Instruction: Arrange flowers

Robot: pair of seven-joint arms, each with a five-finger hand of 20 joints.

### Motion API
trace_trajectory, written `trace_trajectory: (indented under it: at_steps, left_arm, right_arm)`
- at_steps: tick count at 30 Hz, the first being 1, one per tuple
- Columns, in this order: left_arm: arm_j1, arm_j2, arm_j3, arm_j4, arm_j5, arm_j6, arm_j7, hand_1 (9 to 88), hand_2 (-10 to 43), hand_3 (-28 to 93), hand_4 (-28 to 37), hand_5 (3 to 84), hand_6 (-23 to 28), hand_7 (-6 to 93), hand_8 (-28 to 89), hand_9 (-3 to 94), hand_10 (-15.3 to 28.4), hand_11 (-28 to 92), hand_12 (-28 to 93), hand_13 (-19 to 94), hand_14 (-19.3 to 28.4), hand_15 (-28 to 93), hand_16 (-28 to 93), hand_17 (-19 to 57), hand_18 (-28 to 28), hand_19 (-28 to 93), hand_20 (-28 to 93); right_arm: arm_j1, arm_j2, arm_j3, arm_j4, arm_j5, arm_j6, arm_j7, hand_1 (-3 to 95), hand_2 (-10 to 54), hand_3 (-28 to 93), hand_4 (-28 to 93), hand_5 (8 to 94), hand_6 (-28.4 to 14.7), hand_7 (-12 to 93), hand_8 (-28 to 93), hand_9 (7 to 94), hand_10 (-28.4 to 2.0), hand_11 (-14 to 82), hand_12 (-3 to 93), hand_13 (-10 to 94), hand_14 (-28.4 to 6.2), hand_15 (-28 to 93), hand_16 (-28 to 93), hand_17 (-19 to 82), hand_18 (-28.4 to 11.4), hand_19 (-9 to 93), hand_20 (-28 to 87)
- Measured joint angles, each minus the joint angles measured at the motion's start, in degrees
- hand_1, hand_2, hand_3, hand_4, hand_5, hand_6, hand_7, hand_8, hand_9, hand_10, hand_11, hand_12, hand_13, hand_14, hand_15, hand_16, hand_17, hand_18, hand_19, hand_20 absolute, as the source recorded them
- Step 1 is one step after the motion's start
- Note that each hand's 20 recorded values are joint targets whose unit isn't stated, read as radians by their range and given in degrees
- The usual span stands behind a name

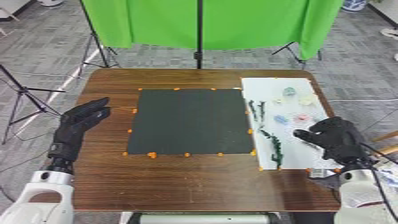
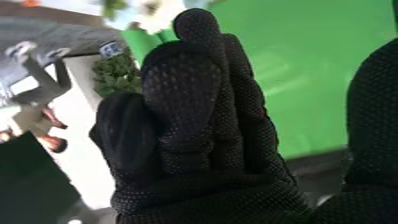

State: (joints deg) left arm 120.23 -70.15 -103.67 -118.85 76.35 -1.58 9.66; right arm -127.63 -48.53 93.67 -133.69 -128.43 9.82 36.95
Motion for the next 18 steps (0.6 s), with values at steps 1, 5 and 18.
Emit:
trace_trajectory:
  at_steps: [1, 5, 18]
  left_arm:
    - [0.04, 0.1, -0.04, -0.06, 0.06, -0.03, -0.09, 32.6, -3.0, 63, -17.0, 47.6, 5.1, 10.6, -6, 46.0, 14.5, 18, 11, 37, 18.9, 19, -1, 9.9, 11.6, 8, 18]
    - [0.23, 0.31, -0.26, -0.3, 0.24, -0.11, -0.34, 32.9, -3.1, 63, -16.9, 47.6, 5.2, 10.6, -6, 45.9, 14.5, 18, 11, 37, 18.8, 19, -1, 9.8, 11.6, 8, 18]
    - [0.68, 0.71, -0.51, -0.64, 0.58, -0.66, -1.58, 33.2, -3.3, 62, -16.6, 47.5, 5.2, 10.4, -6, 45.9, 14.7, 18, 11, 37, 18.7, 19, -1, 9.6, 11.6, 8, 18]
  right_arm:
    - [0.05, 0.83, -0.27, -0.08, -0.36, -1.92, 0.69, 32.6, -9.5, 44, -28, 69.0, -7.5, 10, -7, 78.7, -17.0, 16.0, 18.9, 88, -5.5, 54, 32, 61, -12.9, 93, 49]
    - [1.6, 3.83, -2.8, 0.02, -0.54, -10.42, 2.58, 49.2, -9.5, -3, -8, 70.5, -7.9, 10, -7, 81.1, -17.4, 16.2, 18.8, 89, -5.1, 53, 33, 63, -12.5, 93, 50]
    - [12.55, 8.77, -15.11, 4.3, -0.84, -13.57, 5.43, 37.2, -9.5, 30, -5, 75.2, -7.6, 12, -7, 85.6, -17.2, 18.3, 19.5, 93, -3.4, 51, 34, 67, -9.7, 93, 47]
